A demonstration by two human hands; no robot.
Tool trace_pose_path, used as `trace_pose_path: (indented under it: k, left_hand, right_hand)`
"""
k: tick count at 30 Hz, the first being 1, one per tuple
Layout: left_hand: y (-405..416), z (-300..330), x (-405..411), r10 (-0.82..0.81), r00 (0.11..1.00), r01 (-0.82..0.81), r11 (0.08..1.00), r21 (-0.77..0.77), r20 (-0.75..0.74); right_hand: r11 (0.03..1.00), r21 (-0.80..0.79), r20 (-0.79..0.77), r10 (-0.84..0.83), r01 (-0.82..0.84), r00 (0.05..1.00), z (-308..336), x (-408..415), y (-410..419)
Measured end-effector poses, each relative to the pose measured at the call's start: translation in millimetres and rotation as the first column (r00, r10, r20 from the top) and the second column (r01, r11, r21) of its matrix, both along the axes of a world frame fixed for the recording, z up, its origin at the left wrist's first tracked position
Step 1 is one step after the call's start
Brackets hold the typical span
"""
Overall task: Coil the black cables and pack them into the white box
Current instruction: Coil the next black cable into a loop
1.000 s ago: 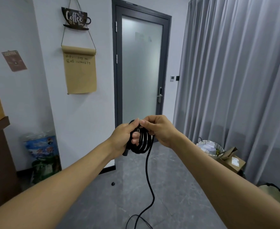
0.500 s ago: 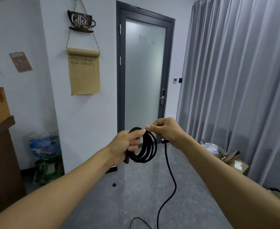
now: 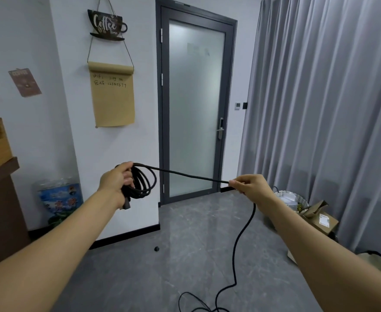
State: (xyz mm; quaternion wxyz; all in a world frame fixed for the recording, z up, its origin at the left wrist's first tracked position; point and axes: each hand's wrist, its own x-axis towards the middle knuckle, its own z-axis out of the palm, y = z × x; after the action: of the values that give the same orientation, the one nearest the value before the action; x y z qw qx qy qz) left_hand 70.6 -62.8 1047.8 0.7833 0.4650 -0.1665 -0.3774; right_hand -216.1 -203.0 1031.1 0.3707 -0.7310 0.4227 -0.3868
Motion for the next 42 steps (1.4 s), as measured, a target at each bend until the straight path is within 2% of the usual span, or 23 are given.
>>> trace_pose_path:
  k: [2,4,6,9,12,15,17,20,22,27,32,35,38,42]
  left_hand:
    - [-2,-3,4,0.066,0.992,-0.068,0.998,0.017,0.107]
    - [-4,-4,-2,0.112,0.958,-0.121,0.993,0.017,0.265]
    - [-7,-2,-12,0.125,0.915,-0.138,0.990,0.005,0.384]
    - [-11,1,-29,0.128,0.816,-0.158,0.987,0.004,0.563]
    - [-12,2,-44,0.089,0.756,-0.125,0.992,0.009,0.649]
    - [-12,1,-53,0.037,0.729,-0.095,0.994,0.046,0.684]
    - [-11,0,-58,-0.003,0.743,-0.056,0.996,0.067,0.669]
    - [-9,1,-68,-0.100,0.845,0.083,0.995,0.055,0.525]
    - [-6,2,-75,-0.192,0.877,0.193,0.980,0.042,0.440]
    - [-4,3,-86,-0.336,0.900,0.348,0.937,0.004,0.279]
    - [-2,2,-92,-0.461,0.875,0.472,0.880,-0.052,0.149]
    - [-2,-2,-88,-0.511,0.848,0.521,0.853,-0.037,0.139]
    - [3,-1,-87,-0.548,0.811,0.555,0.831,0.028,0.206]
    - [5,-2,-95,-0.483,0.823,0.484,0.872,0.077,0.300]
  right_hand:
    - [0.997,-0.075,-0.049,-0.041,0.037,0.998,2,2,1]
    - [0.975,-0.223,-0.173,-0.062,0.022,0.983,8,12,6]
    - [0.944,-0.319,-0.308,-0.023,-0.080,0.951,19,27,21]
    - [0.887,-0.332,-0.426,0.162,-0.320,0.890,37,51,50]
    - [0.843,-0.287,-0.390,0.331,-0.455,0.859,51,69,74]
    - [0.847,-0.234,-0.199,0.439,-0.478,0.876,59,78,83]
    - [0.862,-0.211,-0.088,0.453,-0.461,0.887,61,80,81]
    - [0.900,-0.191,0.032,0.405,-0.392,0.914,58,81,73]
    - [0.924,-0.148,0.115,0.371,-0.354,0.921,53,82,68]
    - [0.944,-0.102,0.246,0.331,-0.315,0.911,46,82,68]
    - [0.952,-0.047,0.262,0.305,-0.304,0.916,41,78,68]
    - [0.955,-0.054,0.225,0.296,-0.292,0.928,38,76,67]
    - [0.958,-0.063,0.183,0.285,-0.278,0.941,38,73,66]
    - [0.970,-0.051,0.168,0.244,-0.239,0.955,39,69,60]
